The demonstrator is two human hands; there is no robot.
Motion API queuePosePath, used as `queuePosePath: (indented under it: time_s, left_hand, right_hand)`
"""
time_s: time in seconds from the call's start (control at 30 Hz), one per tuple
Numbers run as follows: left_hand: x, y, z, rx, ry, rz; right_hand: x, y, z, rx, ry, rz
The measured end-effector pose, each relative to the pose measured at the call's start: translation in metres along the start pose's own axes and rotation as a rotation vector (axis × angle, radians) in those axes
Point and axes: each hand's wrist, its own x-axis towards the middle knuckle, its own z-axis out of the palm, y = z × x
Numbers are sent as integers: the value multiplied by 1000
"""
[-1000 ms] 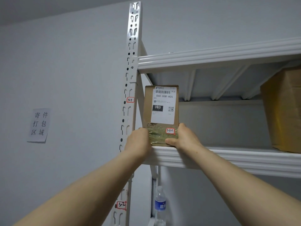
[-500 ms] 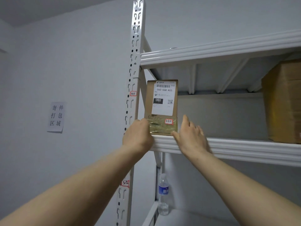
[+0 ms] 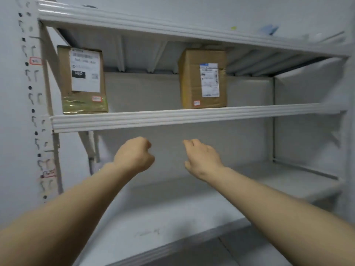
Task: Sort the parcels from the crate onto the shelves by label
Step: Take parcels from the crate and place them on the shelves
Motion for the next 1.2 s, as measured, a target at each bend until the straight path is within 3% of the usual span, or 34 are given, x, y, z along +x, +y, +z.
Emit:
queuePosePath:
  time_s: [0.27, 0.43, 0.67, 0.83, 1.03, 1.2]
  left_hand:
    - [-101, 127, 88, -133, -376, 280]
    - [-185, 255, 108, -199, -503, 517]
    - [-355, 477, 102, -347, -633, 863]
    - [-529, 628, 77, -467, -806, 1142]
    - [-709, 743, 19, -573, -936, 1401]
    - [-825, 803, -14, -653, -1090, 1556]
  right_hand:
    - [-204, 104, -26, -205, -371, 336]
    - [-355, 181, -86, -244, -442, 652]
    - [-581, 265, -207, -318, -413, 972]
    - [-772, 293, -319, -316, -306, 1334]
    - [-940, 280, -431, -371, -98, 1685]
    - [-1036, 250, -474, -407, 72, 1930]
